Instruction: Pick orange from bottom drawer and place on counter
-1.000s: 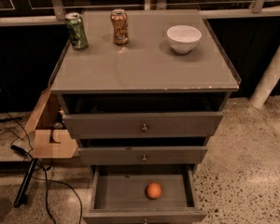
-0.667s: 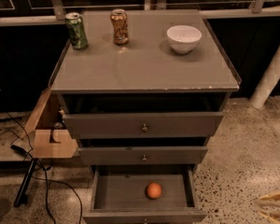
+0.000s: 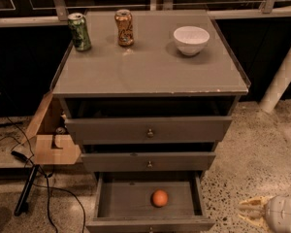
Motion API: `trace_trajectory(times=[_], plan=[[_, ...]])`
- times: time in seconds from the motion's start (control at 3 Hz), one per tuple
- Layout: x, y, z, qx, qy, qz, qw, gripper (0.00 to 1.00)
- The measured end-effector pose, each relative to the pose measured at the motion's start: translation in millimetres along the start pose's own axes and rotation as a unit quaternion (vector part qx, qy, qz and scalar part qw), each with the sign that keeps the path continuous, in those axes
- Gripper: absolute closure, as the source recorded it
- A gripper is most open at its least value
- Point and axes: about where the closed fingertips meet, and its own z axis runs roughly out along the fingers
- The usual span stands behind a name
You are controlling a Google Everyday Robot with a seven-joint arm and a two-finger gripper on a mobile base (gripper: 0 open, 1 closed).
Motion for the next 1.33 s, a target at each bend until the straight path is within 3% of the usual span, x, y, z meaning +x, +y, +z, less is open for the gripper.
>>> trace_trajectory(times=[0.33,0.67,1.0,1.33], plan=[[0.1,0.0,0.1,0.000,0.000,0.000,1.0000,1.00],[17.8,3.1,24.6,0.001,0.012,-0.018,0.9998,1.00],[39.0,0.5,86.3,-0.006,0.013,-0.041,0.9991,1.00],[60.7,6.8,169.7,-0.030,-0.003,-0.044,0.9986,1.00]])
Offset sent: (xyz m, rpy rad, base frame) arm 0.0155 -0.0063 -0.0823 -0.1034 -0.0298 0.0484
